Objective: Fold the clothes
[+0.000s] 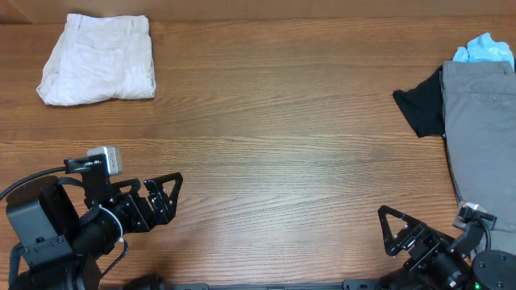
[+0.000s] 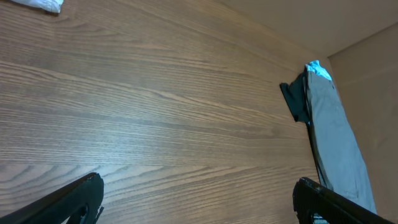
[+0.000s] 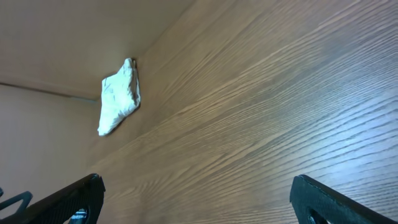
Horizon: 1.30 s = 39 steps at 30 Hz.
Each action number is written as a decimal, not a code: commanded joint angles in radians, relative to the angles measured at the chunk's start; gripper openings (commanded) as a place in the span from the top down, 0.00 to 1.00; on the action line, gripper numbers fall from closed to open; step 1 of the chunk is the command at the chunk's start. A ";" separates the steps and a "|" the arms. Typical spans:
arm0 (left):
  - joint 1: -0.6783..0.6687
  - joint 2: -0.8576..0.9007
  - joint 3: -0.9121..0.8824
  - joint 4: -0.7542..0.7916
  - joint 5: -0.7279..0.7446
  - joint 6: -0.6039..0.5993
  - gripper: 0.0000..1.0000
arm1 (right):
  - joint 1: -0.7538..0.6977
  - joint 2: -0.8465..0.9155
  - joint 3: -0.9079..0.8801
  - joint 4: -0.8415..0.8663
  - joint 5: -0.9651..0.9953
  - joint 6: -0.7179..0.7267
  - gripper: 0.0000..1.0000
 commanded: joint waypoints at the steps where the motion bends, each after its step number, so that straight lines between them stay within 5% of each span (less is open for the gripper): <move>1: 0.004 0.000 -0.003 0.001 0.017 0.027 0.00 | 0.003 0.000 0.007 0.005 0.025 0.003 0.00; 20: 0.004 0.000 -0.003 0.001 0.017 0.026 0.00 | 0.032 -0.010 0.007 0.002 0.026 0.003 0.00; 34: 0.004 0.000 -0.003 0.001 0.017 0.026 0.00 | -0.152 -0.082 0.002 0.005 0.123 -0.003 0.00; 39: 0.004 0.000 -0.003 0.001 0.018 0.026 0.00 | -0.197 -0.130 -0.070 0.089 0.140 -0.119 0.00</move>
